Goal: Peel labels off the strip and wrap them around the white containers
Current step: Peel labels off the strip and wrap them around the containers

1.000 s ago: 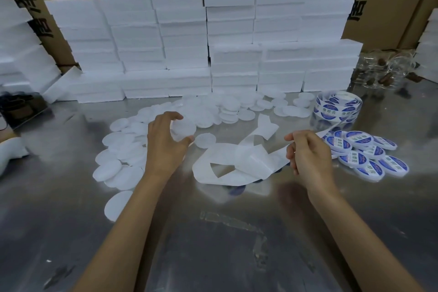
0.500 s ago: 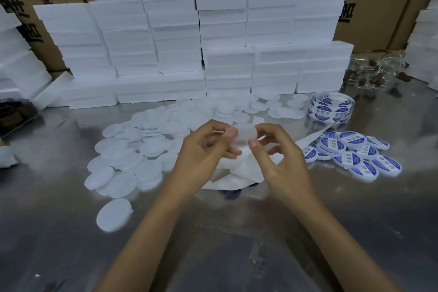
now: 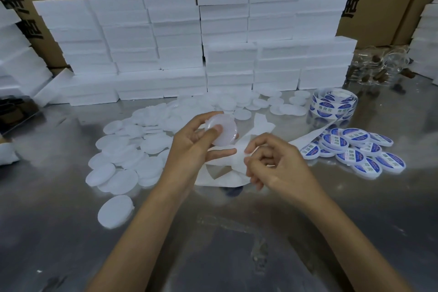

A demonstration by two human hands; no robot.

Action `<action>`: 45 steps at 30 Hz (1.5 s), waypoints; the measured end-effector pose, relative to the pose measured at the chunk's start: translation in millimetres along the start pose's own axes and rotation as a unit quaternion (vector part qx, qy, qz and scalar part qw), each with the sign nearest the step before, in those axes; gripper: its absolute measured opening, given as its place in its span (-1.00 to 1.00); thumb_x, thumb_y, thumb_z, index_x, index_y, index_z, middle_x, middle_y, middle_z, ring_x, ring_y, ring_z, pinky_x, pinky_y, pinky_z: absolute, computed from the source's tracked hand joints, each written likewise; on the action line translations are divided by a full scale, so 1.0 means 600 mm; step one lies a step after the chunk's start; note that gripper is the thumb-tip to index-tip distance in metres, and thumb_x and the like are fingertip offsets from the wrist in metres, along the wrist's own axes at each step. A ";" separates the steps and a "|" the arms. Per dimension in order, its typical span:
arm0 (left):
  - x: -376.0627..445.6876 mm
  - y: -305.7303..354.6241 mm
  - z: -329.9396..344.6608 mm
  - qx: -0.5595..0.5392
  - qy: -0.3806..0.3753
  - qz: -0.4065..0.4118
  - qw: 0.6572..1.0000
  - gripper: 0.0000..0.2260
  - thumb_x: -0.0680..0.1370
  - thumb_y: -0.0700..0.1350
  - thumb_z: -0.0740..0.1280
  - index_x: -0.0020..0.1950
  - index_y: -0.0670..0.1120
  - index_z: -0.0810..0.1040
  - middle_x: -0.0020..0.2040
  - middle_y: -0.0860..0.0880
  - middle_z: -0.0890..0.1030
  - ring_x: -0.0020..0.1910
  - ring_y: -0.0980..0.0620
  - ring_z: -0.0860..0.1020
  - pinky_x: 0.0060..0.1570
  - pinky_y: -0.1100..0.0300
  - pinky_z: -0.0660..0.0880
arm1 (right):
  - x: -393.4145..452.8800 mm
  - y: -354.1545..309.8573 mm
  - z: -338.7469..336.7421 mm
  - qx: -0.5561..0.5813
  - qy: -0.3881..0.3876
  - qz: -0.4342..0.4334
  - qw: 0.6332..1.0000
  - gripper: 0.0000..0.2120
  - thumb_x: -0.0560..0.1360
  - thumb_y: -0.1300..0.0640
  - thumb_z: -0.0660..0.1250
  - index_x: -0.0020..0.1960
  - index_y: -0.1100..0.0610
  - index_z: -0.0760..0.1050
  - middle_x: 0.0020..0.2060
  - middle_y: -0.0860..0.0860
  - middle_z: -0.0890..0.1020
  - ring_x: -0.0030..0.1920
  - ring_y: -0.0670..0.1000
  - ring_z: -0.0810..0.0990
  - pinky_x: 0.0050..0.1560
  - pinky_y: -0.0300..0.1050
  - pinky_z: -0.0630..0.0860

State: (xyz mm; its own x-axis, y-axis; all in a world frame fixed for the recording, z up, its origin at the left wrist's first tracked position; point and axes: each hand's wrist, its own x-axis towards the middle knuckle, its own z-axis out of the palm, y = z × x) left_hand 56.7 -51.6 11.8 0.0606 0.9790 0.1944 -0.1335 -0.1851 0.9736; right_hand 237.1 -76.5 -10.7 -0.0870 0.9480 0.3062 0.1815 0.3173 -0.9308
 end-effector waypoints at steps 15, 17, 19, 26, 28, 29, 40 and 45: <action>-0.004 0.008 -0.004 0.049 -0.007 0.018 0.999 -0.74 0.64 -0.33 0.23 0.23 -0.04 0.52 0.12 -0.07 0.66 0.03 -0.05 0.69 -0.07 0.11 0.66 | -0.007 0.035 0.008 -0.267 -0.106 0.008 0.958 -0.72 0.38 0.01 0.34 0.09 -0.09 0.53 0.01 -0.22 0.56 0.10 -0.14 0.46 0.13 -0.19 0.43; -0.005 0.008 -0.003 0.053 -0.005 0.024 0.998 -0.75 0.63 -0.31 0.27 0.21 -0.02 0.53 0.11 -0.06 0.66 0.02 -0.03 0.69 -0.10 0.15 0.65 | -0.009 0.039 0.007 -0.309 -0.149 0.010 0.939 -0.62 0.33 -0.12 0.35 0.14 -0.12 0.50 0.07 -0.23 0.48 0.14 -0.14 0.39 0.17 -0.19 0.37; -0.006 0.008 -0.003 0.049 -0.003 0.027 0.998 -0.75 0.62 -0.31 0.29 0.20 -0.01 0.53 0.10 -0.05 0.66 0.01 -0.03 0.69 -0.09 0.16 0.64 | -0.007 0.047 0.010 -0.341 -0.154 -0.013 0.927 -0.66 0.40 -0.15 0.40 0.13 -0.10 0.54 0.06 -0.23 0.46 0.14 -0.15 0.37 0.19 -0.20 0.32; -0.006 0.006 -0.006 0.132 0.005 0.086 0.988 -0.62 0.52 -0.25 0.46 0.22 0.10 0.48 0.09 0.10 0.66 0.09 0.12 0.65 0.08 0.29 0.56 | 0.000 0.035 0.015 -0.156 -0.033 0.034 0.987 -0.66 0.58 0.06 0.34 -0.23 0.29 0.43 -0.35 0.17 0.47 -0.33 -0.02 0.38 -0.24 -0.08 0.32; -0.008 0.001 -0.001 0.148 -0.012 0.079 0.986 -0.60 0.51 -0.25 0.47 0.22 0.12 0.47 0.10 0.08 0.65 0.06 0.19 0.65 0.02 0.39 0.53 | -0.002 0.028 0.012 -0.092 -0.050 0.053 0.993 -0.74 0.59 0.08 0.33 -0.14 0.26 0.55 -0.25 0.18 0.59 -0.29 0.09 0.51 -0.23 -0.07 0.45; -0.008 -0.003 0.002 0.154 -0.017 0.074 0.985 -0.60 0.51 -0.25 0.47 0.23 0.10 0.47 0.10 0.07 0.64 0.03 0.22 0.65 -0.02 0.42 0.52 | -0.003 0.023 0.012 -0.066 -0.058 0.059 0.994 -0.78 0.60 0.08 0.33 -0.10 0.23 0.58 -0.22 0.14 0.64 -0.26 0.11 0.57 -0.25 -0.07 0.50; -0.002 -0.032 0.004 0.063 0.003 -0.079 0.995 -0.70 0.48 -0.25 0.49 0.13 0.03 0.59 0.08 -0.07 0.64 -0.10 0.05 0.71 -0.24 0.25 0.61 | -0.005 0.018 0.019 -0.009 -0.014 0.006 1.000 -0.90 0.53 0.21 0.42 -0.01 0.04 0.58 -0.14 -0.08 0.67 -0.08 -0.09 0.66 -0.04 -0.21 0.56; 0.002 -0.037 0.001 -0.016 -0.014 -0.176 0.984 -0.67 0.48 -0.37 0.45 0.20 -0.13 0.57 -0.12 -0.04 0.74 -0.12 -0.07 0.73 -0.22 0.16 0.66 | -0.008 0.020 0.015 -0.109 0.003 -0.063 0.992 -0.66 0.52 0.19 0.43 0.20 -0.15 0.51 -0.04 -0.14 0.52 -0.05 -0.14 0.56 -0.12 -0.42 0.46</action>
State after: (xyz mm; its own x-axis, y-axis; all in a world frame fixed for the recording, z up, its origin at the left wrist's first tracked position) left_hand 60.3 -46.6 -9.5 0.1368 0.9790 -0.1511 -0.1308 0.1690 0.9769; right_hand 230.7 -77.5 -25.2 -0.1173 0.9004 0.4191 0.3778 0.4307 -0.8196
